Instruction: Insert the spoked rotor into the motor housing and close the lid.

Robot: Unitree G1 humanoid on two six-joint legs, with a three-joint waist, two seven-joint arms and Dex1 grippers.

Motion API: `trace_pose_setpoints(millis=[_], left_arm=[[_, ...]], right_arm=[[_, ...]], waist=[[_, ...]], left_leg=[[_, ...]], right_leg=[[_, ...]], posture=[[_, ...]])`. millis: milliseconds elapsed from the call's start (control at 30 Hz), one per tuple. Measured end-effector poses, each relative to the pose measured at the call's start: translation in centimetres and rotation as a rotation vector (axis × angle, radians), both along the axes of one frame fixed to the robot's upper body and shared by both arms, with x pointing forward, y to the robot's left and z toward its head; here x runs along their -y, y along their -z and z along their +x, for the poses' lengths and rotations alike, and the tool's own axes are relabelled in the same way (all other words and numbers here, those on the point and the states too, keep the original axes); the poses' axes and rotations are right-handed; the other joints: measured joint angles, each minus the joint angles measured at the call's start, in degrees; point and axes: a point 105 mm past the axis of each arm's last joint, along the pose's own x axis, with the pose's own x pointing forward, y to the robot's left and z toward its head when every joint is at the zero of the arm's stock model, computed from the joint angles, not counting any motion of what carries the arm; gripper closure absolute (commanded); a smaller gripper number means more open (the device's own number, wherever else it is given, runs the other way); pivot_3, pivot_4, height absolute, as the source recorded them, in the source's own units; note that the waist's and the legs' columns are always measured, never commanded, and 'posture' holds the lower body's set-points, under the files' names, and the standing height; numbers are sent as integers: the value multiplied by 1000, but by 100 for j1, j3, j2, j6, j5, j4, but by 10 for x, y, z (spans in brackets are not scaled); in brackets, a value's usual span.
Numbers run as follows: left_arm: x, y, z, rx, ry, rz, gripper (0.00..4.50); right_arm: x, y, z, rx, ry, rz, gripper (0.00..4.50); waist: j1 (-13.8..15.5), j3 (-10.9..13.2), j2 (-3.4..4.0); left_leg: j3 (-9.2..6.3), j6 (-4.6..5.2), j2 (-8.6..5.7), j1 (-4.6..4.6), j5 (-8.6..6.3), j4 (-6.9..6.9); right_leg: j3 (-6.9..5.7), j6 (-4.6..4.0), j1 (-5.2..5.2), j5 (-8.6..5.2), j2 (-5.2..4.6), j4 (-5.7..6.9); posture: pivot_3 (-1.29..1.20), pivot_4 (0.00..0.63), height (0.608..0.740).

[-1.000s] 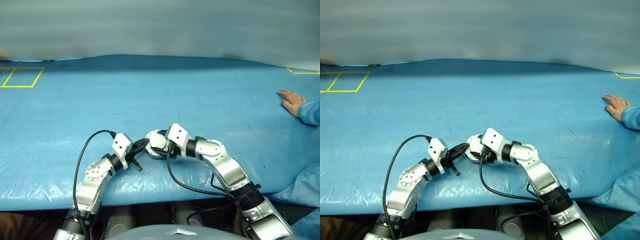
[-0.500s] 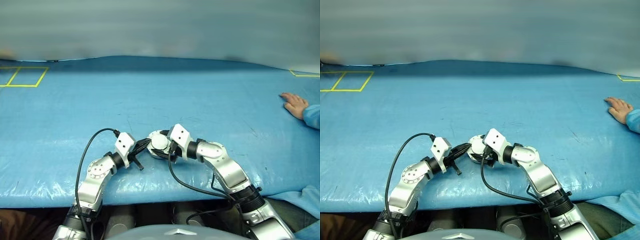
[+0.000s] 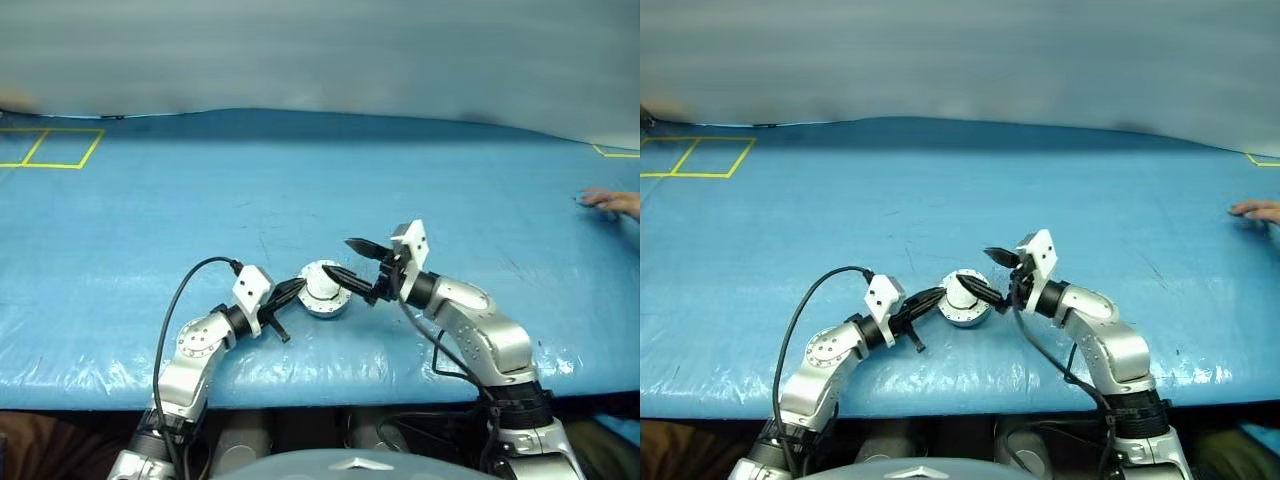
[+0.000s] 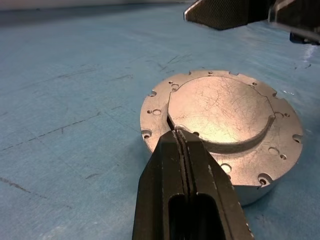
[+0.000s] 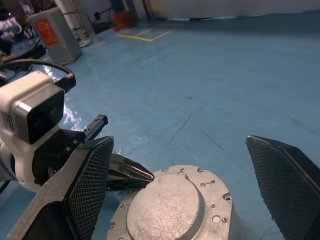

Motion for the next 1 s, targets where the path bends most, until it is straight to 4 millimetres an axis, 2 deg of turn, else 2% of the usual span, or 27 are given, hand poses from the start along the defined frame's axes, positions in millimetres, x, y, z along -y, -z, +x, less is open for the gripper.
trace_pose_setpoints(millis=[100,200,300,367,667,833,933,1000], left_arm=[[0,0,0,1,5,0,4500],[1,0,0,1,7,1,4500],[1,1,2,1,8,4,4500],[1,1,2,1,8,4,4500],[2,2,-1,11,11,8,4500],[3,2,-1,10,13,5,4500],[4,2,-1,10,14,4,4500],[4,2,-1,10,14,3,4500]], right_arm=[[24,3,2,-161,75,123,23],[34,11,-2,-292,108,209,23],[33,29,-10,-456,133,265,23],[32,34,-13,-507,140,279,23],[24,54,-24,-677,189,381,23],[19,59,-26,-711,182,409,23],[15,60,-27,-725,170,429,571],[13,63,-27,-743,169,443,1257]], waist=[[2,0,0],[1,0,0],[-9,1,4],[-14,1,5],[-13,-3,11],[-17,-6,20],[-18,-7,21],[-16,-7,22]], left_leg=[[0,2,-1,-4,-1,-2],[-3,3,-1,-4,-1,-5],[-3,3,-3,-7,-1,-5],[-3,3,-7,-8,-1,-5],[-13,12,-8,-20,-6,-15],[-12,26,-14,-26,-14,-14],[-12,29,-16,-27,-17,-14],[-13,30,-17,-31,-17,-14]], right_leg=[[-1,-21,-1,13,-22,-3],[-5,-23,-1,13,-31,-6],[-6,-12,-4,6,-29,-6],[-5,2,-4,-2,-30,-7],[-18,5,2,3,-32,-42],[-21,18,9,13,-32,-70],[-22,18,10,14,-45,-74],[-25,11,8,18,-55,-75]], posture=[[0,150,740],[0,150,740],[0,150,740],[0,150,740],[0,150,740],[0,150,740],[0,150,740],[0,150,740]])
